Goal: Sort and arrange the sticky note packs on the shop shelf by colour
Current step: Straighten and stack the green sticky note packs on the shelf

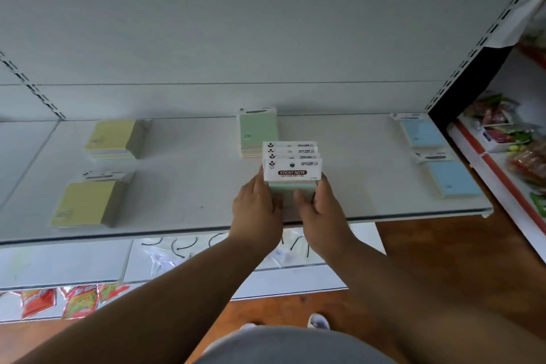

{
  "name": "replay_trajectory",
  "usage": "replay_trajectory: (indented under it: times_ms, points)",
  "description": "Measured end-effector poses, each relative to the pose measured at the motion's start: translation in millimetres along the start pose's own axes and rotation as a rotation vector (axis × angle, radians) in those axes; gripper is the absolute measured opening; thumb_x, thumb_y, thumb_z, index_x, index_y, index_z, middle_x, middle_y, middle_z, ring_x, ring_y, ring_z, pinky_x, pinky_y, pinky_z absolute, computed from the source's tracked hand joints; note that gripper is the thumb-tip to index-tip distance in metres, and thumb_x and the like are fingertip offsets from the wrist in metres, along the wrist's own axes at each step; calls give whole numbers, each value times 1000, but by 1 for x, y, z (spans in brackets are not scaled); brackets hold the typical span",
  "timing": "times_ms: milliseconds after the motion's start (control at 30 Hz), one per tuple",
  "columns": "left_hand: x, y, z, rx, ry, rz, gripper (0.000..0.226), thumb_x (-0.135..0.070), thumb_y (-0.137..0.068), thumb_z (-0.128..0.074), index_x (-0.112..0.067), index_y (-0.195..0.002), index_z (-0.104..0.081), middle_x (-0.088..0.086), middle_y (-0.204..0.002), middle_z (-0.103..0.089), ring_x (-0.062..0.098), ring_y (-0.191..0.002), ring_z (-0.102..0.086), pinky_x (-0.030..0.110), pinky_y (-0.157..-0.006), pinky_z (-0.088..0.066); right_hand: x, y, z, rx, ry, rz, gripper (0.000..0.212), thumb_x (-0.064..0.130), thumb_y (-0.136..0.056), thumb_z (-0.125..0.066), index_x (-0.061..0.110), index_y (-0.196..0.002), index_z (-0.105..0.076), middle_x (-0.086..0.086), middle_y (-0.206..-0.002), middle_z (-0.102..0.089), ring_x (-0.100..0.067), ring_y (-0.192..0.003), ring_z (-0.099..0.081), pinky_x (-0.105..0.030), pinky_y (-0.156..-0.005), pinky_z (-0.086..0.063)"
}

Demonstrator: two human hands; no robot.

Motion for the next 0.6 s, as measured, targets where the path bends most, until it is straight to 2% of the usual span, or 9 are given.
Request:
replay_trajectory:
  times_ms: [233, 400, 467, 533, 600]
  points:
    - [18, 5, 16, 28, -159, -52, 49, -15, -93, -47, -15, -142, -39, 4, -133, -52, 26, -120, -44, 38, -100, -36, 7, 10, -19, -58, 68, 24, 44, 17, -99, -50, 17, -141, -38, 6, -134, -55, -6, -120, -52, -25, -104, -42]
    - [25, -2, 25, 75, -157, -42, 40, -17, -93, -48, -11, -133, -47, 8, -124, -57, 30, -112, -49, 39, -95, -41, 12, 9, -29, -63, 92, 9, 44, 20, -99, -50, 19, -141, -38, 9, -131, -55, -6, -118, -52, -25, -102, -42]
    - [25, -6, 32, 105, -115, -33, 31, -20, -91, -48, -10, -120, -55, 10, -112, -63, 32, -102, -55, 42, -89, -46, 20, 7, -26, -90, 153, 7, 36, 24, -98, -51, 21, -134, -45, 10, -121, -59, -6, -106, -55, -22, -92, -44]
    - [26, -8, 39, 157, -61, 33, 23, -27, -93, -47, -13, -107, -60, 6, -100, -66, 28, -93, -58, 39, -82, -49, 35, 4, -18, -127, 234, 26, 24, 30, -97, -52, 22, -120, -56, 11, -102, -64, -8, -89, -58, -20, -75, -44]
    - [32, -8, 39, 239, -91, 133, 26, -36, -97, -44, -16, -94, -59, 4, -91, -65, 25, -85, -58, 34, -75, -46, 38, -2, -17, -107, 302, -10, 21, 37, -95, -53, 21, -104, -63, 9, -86, -65, -13, -78, -60, -25, -67, -41]
Point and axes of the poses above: each hand's wrist, its own y-axis away from the middle knuckle, its own z-axis out of the back of the hand, x = y × z, the point moved 9 cm from there along -y, towards the middle knuckle
